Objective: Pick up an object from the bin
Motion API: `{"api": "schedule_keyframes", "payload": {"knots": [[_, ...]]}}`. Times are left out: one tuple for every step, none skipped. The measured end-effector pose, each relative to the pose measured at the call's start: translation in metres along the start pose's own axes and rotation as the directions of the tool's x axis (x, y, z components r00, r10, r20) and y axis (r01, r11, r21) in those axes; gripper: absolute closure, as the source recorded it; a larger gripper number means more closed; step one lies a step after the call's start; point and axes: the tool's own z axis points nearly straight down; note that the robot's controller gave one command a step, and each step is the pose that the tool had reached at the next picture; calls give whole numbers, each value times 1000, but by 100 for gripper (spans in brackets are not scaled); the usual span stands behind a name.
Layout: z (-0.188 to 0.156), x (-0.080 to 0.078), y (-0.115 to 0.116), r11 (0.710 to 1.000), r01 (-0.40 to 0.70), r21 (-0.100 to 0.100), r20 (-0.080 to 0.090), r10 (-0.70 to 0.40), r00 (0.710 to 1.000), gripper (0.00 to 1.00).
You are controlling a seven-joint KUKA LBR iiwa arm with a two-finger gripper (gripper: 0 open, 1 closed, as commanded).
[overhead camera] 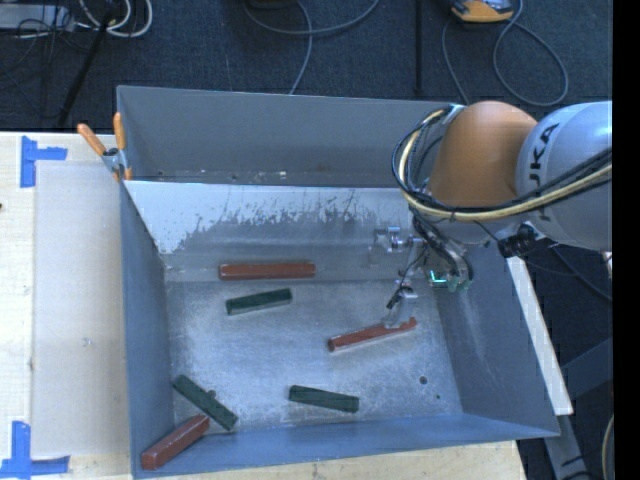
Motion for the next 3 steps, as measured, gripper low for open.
{"api": "schedule_keyframes", "payload": {"knots": [[-25, 0, 38, 994, 110, 0, 11, -110, 994, 0], [73, 55, 6, 999, 38, 0, -4, -38, 999, 0], [68, 51, 6, 999, 41, 0, 6, -41, 999, 100]]}}
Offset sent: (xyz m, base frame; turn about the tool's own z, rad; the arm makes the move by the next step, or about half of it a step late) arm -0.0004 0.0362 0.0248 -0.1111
